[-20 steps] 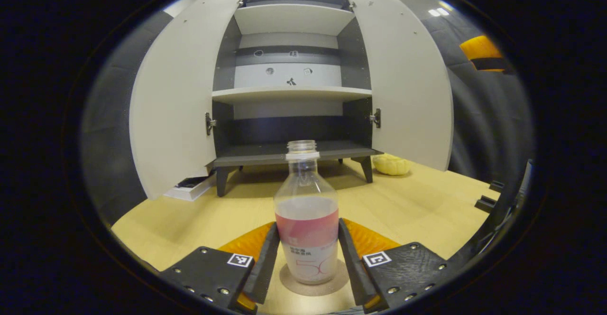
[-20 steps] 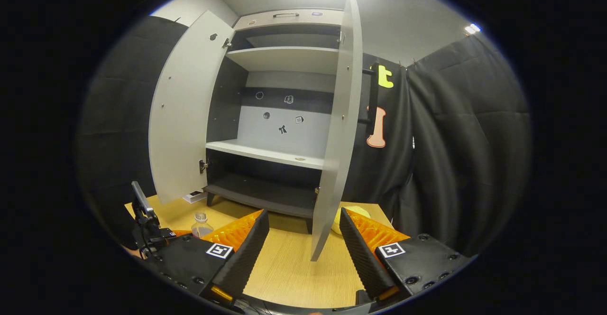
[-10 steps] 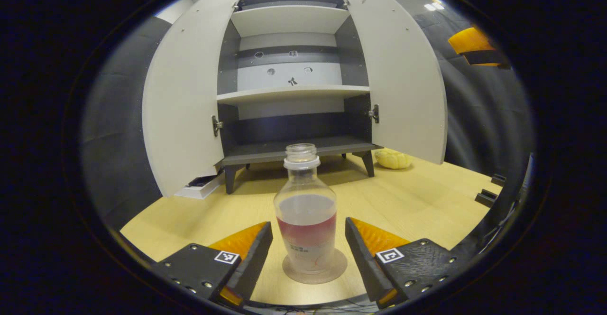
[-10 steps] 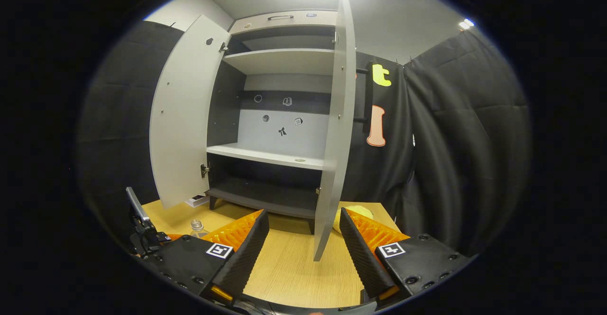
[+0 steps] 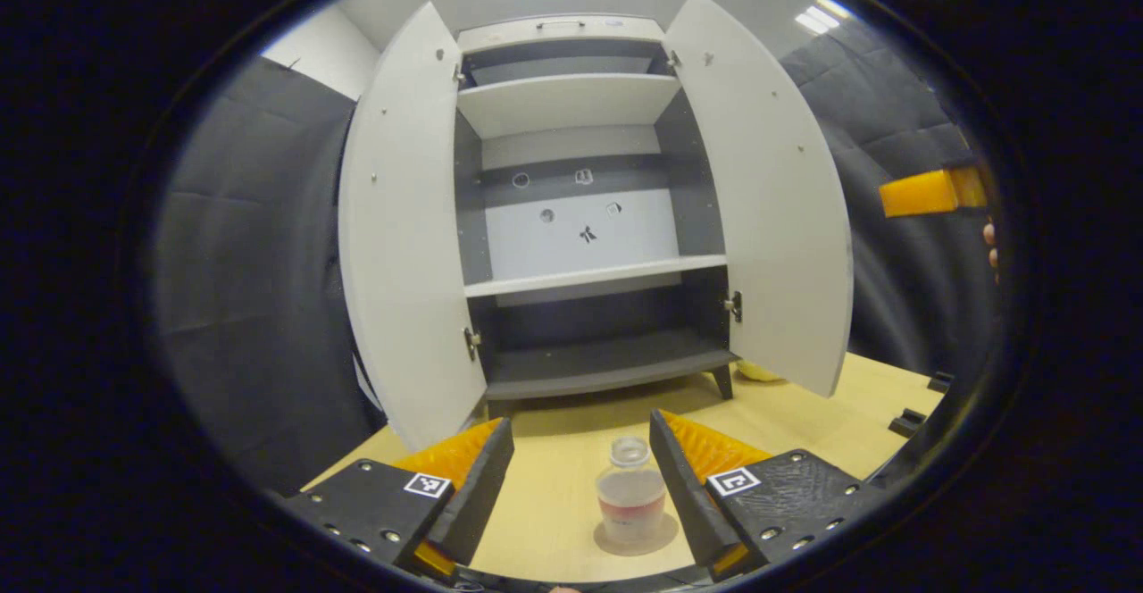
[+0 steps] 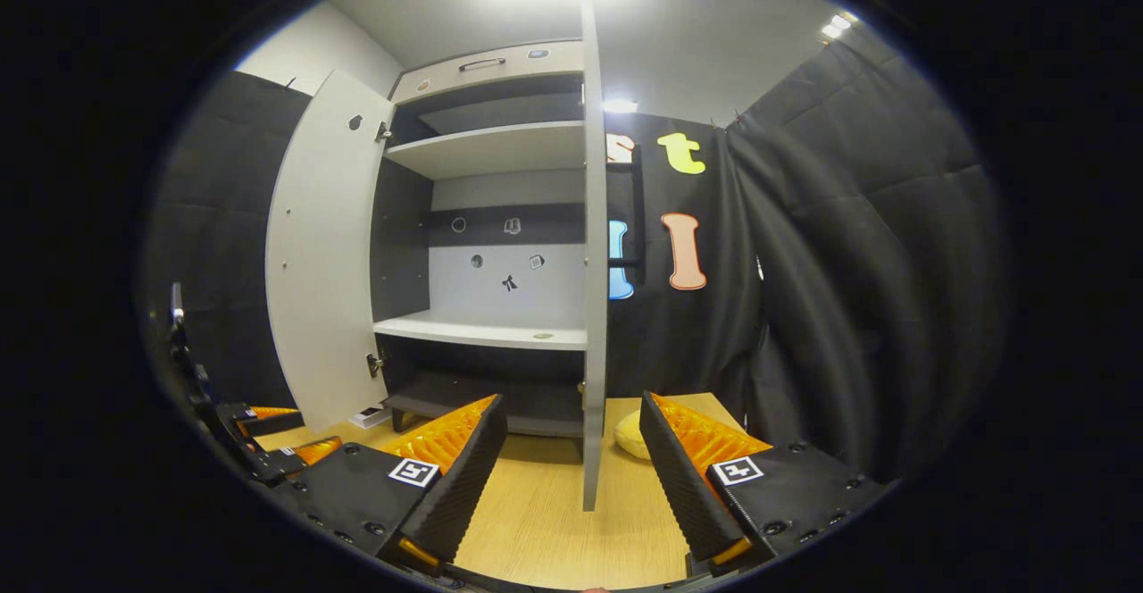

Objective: Grasp the bottle in the cabinet with the left hand and place it on the coaster, then close the right door with the right hand and the left door with the left hand.

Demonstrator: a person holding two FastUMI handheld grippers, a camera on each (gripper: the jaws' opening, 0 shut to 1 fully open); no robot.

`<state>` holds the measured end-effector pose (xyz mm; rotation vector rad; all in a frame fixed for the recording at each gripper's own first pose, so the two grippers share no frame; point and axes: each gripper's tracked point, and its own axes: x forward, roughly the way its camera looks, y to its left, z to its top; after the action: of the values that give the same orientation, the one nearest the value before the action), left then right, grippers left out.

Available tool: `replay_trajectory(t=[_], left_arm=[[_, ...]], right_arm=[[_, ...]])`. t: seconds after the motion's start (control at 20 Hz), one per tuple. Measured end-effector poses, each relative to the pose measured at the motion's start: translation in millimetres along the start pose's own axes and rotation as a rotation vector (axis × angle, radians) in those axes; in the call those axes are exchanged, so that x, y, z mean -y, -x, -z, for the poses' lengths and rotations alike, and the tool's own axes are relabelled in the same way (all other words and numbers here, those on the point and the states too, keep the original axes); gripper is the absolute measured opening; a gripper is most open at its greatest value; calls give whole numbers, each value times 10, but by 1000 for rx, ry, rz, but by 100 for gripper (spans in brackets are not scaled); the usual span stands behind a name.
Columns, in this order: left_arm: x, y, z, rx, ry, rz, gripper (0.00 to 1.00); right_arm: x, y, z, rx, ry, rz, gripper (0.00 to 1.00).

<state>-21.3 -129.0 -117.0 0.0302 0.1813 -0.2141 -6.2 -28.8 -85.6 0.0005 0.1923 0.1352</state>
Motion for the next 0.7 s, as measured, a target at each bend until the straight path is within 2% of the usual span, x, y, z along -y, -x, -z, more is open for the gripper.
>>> replay_trajectory(t=[0.25, 0.3, 0.35, 0.4, 0.5, 0.55, 0.6, 0.65, 0.7], left_arm=[[-487, 12, -593, 40, 55, -83, 88], [-581, 33, -687, 51, 58, -101, 82], [-663, 40, -783, 61, 54, -115, 82], [-756, 75, -880, 79, 50, -131, 88], [-850, 99, -995, 109, 40, -143, 88], [-895, 100, -1025, 121, 32, -149, 82], [-955, 111, -1026, 130, 23, -156, 82], [-1018, 120, -1038, 136, 16, -166, 88], [-1083, 140, -1042, 143, 12, -176, 88]], right_arm=[[218, -115, -160, 14, -26, 63, 92], [290, -141, -179, 9, -23, 86, 95], [359, -167, -221, 7, -24, 108, 95], [433, -198, -268, 8, -27, 135, 95], [627, -240, -373, 19, -39, 200, 95], [723, -258, -444, 33, -44, 233, 95], [806, -277, -502, 46, -43, 265, 92], [901, -301, -561, 57, -34, 298, 92], [997, -332, -631, 68, -22, 333, 95]])
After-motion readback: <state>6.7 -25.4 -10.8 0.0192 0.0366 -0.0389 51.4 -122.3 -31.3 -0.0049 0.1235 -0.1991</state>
